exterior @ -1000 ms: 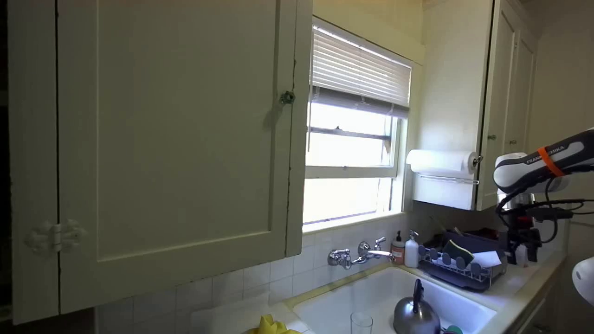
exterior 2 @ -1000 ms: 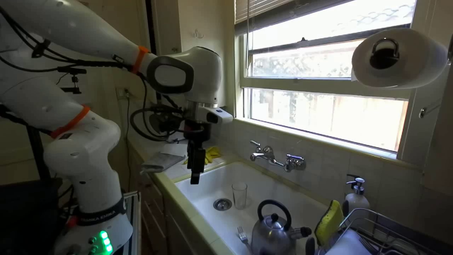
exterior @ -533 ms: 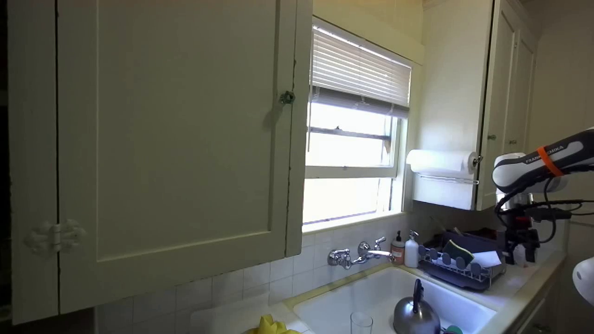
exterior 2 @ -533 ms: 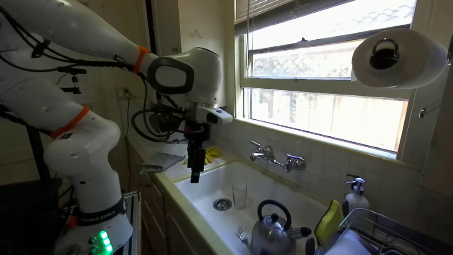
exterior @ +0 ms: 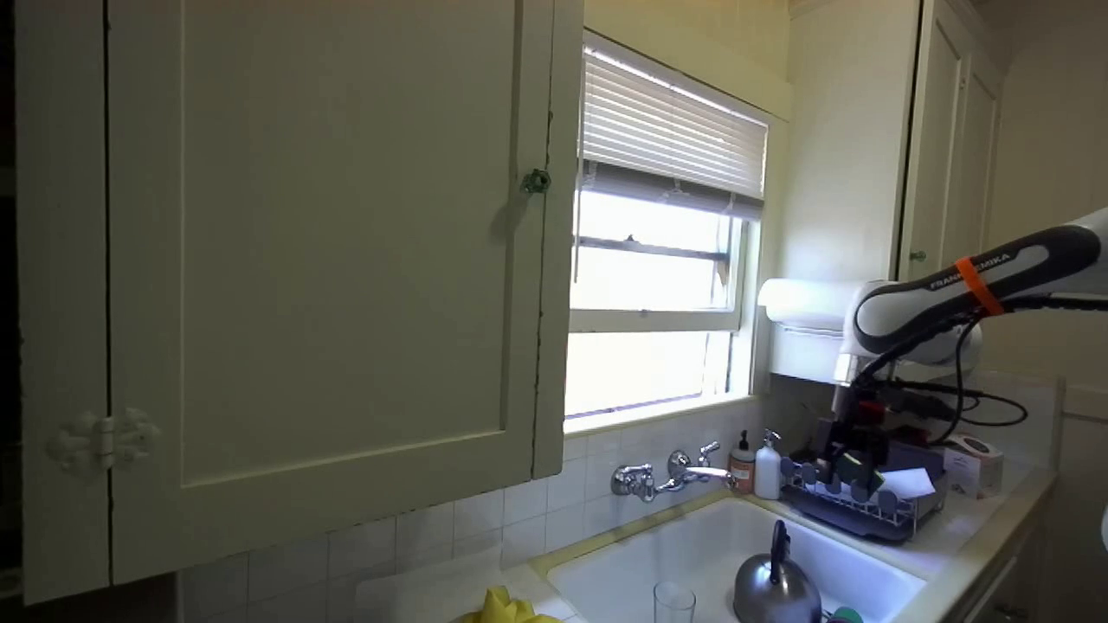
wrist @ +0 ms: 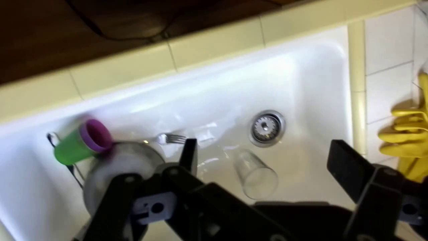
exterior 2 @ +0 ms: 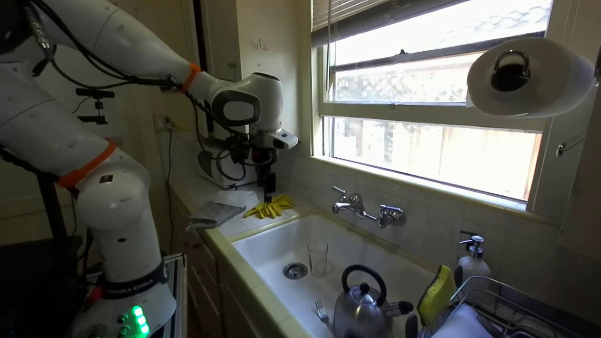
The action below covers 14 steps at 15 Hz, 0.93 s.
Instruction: Hang one yellow glove on the faucet.
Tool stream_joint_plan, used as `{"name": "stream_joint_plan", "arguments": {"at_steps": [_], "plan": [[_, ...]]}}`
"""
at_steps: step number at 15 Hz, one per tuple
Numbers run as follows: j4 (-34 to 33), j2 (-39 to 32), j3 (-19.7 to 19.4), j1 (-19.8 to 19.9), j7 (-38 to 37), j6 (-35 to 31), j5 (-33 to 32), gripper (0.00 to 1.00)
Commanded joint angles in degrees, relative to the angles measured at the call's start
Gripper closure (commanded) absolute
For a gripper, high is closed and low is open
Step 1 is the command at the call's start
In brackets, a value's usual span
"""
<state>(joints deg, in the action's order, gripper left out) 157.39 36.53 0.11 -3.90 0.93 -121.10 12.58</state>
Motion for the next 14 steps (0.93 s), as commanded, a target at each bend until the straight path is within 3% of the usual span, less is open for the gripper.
{"name": "stream_joint_plan", "arguments": {"at_steps": [1, 2, 3, 5, 11, 14], "plan": [[-0.04, -5.43, 6.99, -8.17, -5.52, -15.39, 9.28, 0.00], [0.00, -6.73, 9.31, -10.09, -8.25, -20.11, 11.44, 0.00], [-0.02, -3.33, 6.26, -7.52, -5.25, -13.48, 7.02, 0.00], [-0.23, -4.62, 7.51, -9.00, -6.61, -15.13, 7.37, 0.00], [-0.29, -4.23, 5.90, -7.99, -5.48, -14.90, 7.34, 0.00], [-3.36, -11.01, 8.95, -9.11, -14.36, -19.37, 12.04, 0.00]]}}
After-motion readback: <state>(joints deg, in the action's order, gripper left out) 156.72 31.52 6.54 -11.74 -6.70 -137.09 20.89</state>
